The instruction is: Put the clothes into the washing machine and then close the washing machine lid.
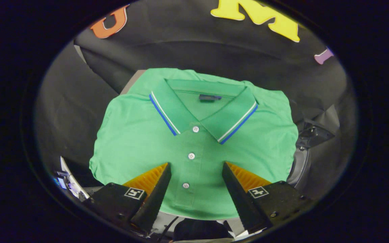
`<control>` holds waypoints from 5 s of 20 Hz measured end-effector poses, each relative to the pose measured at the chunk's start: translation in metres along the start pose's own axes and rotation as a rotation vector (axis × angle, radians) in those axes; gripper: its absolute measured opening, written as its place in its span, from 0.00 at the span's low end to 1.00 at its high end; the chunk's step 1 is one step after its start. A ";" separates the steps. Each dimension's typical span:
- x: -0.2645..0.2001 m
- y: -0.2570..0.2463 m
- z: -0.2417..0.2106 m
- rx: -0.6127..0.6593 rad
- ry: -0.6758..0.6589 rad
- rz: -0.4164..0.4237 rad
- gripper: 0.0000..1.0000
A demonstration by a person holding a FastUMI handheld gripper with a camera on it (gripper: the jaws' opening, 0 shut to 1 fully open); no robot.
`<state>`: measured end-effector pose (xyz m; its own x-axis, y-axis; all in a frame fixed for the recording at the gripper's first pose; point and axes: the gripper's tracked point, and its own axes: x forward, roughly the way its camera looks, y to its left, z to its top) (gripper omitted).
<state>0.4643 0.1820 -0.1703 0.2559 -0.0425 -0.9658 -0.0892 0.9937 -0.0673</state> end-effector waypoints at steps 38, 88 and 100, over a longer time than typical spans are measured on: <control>-0.123 -0.057 0.018 0.245 -0.033 0.214 0.07; -0.263 -0.365 -0.070 0.359 -0.351 0.184 0.07; -0.140 -0.400 -0.073 0.381 -0.232 0.190 0.07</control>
<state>0.3944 -0.2174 -0.0264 0.4812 0.1244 -0.8677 0.1930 0.9505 0.2433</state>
